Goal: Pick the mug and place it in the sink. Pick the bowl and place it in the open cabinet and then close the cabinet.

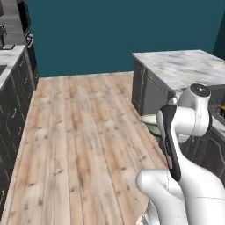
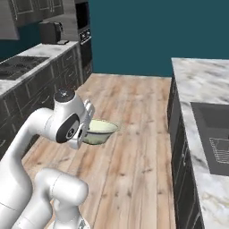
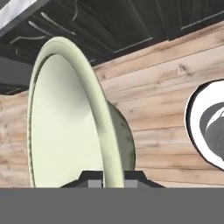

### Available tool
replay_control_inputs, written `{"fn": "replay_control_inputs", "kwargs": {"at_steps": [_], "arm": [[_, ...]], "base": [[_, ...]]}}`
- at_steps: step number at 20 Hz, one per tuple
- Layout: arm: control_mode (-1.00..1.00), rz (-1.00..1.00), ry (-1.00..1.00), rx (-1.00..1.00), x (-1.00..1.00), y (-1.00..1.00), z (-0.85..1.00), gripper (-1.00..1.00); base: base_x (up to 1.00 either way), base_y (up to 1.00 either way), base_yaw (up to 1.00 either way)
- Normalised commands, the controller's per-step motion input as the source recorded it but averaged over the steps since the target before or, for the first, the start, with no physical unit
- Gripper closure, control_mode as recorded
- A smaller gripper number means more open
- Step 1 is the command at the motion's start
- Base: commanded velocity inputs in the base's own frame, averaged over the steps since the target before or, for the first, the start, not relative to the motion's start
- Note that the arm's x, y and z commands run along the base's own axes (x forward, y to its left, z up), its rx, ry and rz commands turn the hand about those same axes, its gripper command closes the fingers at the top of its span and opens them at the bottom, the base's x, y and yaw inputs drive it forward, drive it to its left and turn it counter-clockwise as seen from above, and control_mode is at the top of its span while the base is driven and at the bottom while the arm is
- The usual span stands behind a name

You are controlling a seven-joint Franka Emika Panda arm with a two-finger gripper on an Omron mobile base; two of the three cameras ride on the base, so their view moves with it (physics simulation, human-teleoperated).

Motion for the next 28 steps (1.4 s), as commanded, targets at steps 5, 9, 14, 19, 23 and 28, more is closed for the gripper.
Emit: {"fn": "replay_control_inputs", "kwargs": {"at_steps": [5,9,14,19,23,28], "arm": [[1.0,0.0,0.0,0.0,0.0,0.0,0.0,1.0],[1.0,0.0,0.0,0.0,0.0,0.0,0.0,1.0],[1.0,0.0,0.0,0.0,0.0,0.0,0.0,1.0],[1.0,0.0,0.0,0.0,0.0,0.0,0.0,1.0],[1.0,0.0,0.0,0.0,0.0,0.0,0.0,1.0],[1.0,0.0,0.0,0.0,0.0,0.0,0.0,1.0]], "base": [[-0.85,-0.78,0.69],[-0.64,-0.74,0.62],[-0.66,-0.68,0.63],[-0.74,-0.51,0.6],[-0.02,-0.33,0.57],[0.82,0.27,0.06]]}}
